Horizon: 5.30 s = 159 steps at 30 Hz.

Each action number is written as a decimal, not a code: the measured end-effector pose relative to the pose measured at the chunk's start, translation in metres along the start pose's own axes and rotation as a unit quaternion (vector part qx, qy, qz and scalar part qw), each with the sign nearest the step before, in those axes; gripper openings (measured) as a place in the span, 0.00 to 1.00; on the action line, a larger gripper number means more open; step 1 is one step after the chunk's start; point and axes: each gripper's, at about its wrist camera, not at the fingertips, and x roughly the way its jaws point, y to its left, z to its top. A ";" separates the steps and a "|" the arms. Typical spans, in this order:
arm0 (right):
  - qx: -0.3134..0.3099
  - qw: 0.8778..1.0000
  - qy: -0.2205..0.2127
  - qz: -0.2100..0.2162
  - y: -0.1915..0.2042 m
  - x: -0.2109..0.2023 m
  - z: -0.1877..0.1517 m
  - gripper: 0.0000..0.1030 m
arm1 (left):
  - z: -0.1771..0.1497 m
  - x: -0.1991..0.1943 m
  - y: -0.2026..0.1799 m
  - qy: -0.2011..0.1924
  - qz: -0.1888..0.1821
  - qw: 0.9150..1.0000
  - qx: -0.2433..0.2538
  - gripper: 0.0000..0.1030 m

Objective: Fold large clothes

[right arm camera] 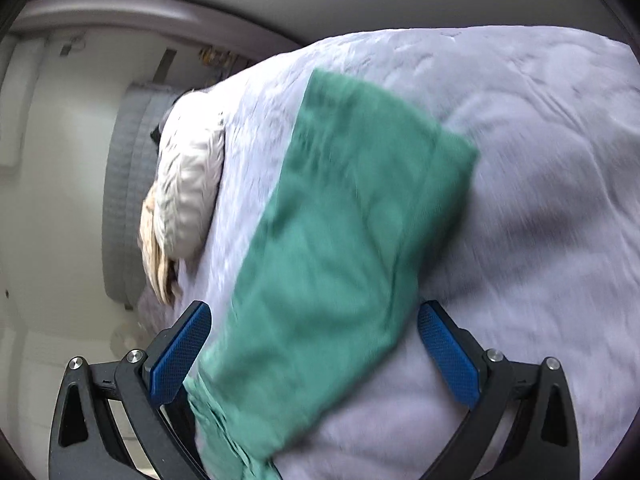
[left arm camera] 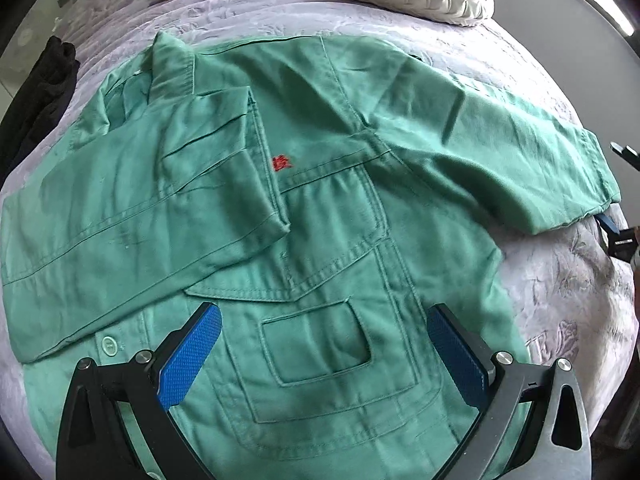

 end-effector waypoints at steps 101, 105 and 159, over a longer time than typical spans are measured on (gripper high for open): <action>-0.067 0.980 0.187 0.007 0.067 0.071 -0.248 0.28 | 0.005 -0.027 0.226 -0.080 0.021 0.991 -0.105 0.79; -0.042 0.981 0.181 0.049 0.063 0.068 -0.244 0.53 | 0.034 -0.053 0.184 -0.132 -0.001 0.991 -0.032 0.88; -0.158 0.982 0.083 0.062 0.104 0.047 -0.198 0.06 | 0.152 -0.017 0.056 -0.111 0.029 0.991 0.065 0.08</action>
